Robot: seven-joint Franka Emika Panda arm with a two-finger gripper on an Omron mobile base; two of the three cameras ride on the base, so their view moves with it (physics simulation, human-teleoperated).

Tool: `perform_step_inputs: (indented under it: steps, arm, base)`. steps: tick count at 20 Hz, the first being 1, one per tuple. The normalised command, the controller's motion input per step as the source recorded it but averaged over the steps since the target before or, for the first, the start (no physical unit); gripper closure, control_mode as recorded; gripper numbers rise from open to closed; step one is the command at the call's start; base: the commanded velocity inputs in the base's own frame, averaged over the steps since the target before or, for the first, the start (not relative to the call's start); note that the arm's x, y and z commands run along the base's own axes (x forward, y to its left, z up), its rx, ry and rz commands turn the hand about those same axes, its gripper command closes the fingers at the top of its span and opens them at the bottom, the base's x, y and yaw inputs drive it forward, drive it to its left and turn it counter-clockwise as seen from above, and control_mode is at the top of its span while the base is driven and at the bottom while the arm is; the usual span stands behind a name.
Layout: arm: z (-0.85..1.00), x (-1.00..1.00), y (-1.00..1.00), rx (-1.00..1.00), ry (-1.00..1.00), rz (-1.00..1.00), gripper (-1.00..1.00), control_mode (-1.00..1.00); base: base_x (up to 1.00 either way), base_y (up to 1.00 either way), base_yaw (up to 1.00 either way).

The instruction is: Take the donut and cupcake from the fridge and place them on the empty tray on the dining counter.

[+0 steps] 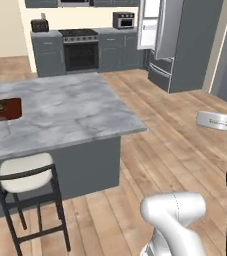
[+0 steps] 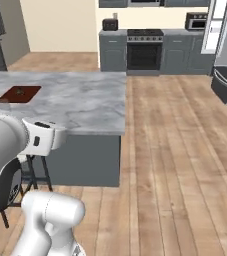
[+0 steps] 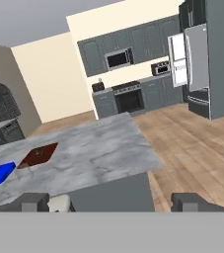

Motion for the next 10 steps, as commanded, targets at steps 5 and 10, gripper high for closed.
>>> perform_step_inputs:
  steps: [5, 10]
  arm:
    - [0.00, 0.00, 0.00, 0.00, 0.00, 0.00, -1.00, 1.00]
    - [0.00, 0.00, 0.00, 0.00, 0.00, 0.00, -1.00, 1.00]
  base:
    - [0.00, -1.00, -0.10]
    - [0.00, -1.00, -0.11]
